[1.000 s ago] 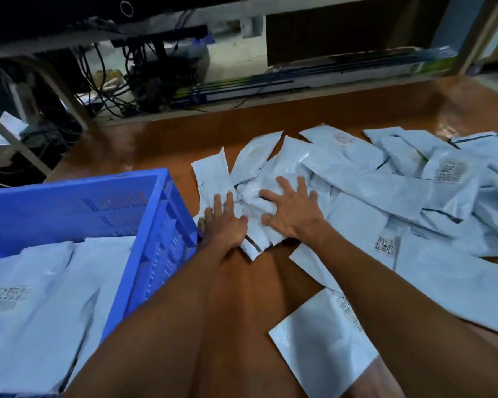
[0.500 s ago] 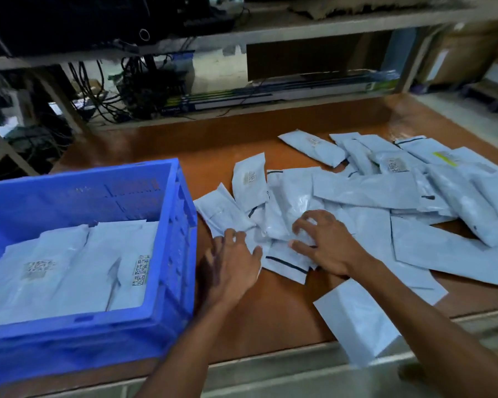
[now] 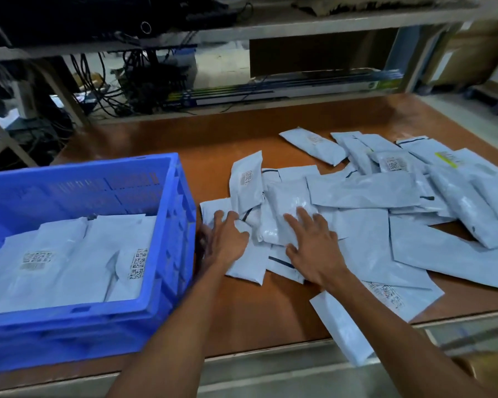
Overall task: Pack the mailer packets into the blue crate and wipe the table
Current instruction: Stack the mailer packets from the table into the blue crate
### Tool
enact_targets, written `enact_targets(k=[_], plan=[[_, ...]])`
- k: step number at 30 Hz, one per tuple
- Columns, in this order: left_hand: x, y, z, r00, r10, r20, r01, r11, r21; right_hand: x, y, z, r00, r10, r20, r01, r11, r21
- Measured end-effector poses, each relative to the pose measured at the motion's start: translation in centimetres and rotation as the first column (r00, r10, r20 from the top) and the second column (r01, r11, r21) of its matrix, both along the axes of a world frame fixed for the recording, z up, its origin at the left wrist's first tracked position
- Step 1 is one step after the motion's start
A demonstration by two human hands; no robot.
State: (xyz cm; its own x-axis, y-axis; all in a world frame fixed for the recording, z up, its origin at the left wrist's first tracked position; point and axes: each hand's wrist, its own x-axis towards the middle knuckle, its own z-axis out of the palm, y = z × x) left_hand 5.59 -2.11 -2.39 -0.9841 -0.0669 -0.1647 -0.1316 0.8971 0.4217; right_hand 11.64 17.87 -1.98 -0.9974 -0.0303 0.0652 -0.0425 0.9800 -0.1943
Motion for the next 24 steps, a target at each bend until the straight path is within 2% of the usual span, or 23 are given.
enact_targets(k=[3,6,8,12,16,20,24], plan=[[2.3,-0.7,-0.5,0.999,0.032,-0.044,-0.033,0.999,-0.028,-0.2,-0.8,1.1,0.998,-0.021,-0.064,0.019,0.999,-0.033],[2.2,-1.1,-1.0,1.000,0.022,0.018,-0.021,0.997,-0.079,-1.5,-1.3,0.0,0.997,0.001,0.075,-0.001,1.000,-0.010],[1.8,-0.7,-1.0,0.999,-0.006,0.042,0.013,0.988,-0.151,-1.8,-1.7,-1.1,0.998,0.027,0.063,-0.029,0.999,0.032],[2.6,0.2,-0.7,0.999,-0.044,-0.012,0.039,0.963,-0.266,-0.3,-2.5,-0.9,0.998,0.047,0.050,-0.050,0.997,0.051],[3.8,0.6,1.5,0.968,-0.072,-0.242,-0.001,0.957,-0.290,0.7,-3.0,1.8,0.999,0.033,-0.013,-0.033,0.999,-0.011],[4.2,0.7,7.6,0.867,-0.172,-0.467,0.039,0.959,-0.281,0.5,-4.5,6.7,0.989,0.007,-0.147,-0.021,0.995,-0.095],[4.1,-1.9,15.8,0.751,-0.198,-0.630,-0.025,0.945,-0.327,-0.2,-7.2,12.8,0.935,-0.002,-0.355,-0.063,0.983,-0.170]])
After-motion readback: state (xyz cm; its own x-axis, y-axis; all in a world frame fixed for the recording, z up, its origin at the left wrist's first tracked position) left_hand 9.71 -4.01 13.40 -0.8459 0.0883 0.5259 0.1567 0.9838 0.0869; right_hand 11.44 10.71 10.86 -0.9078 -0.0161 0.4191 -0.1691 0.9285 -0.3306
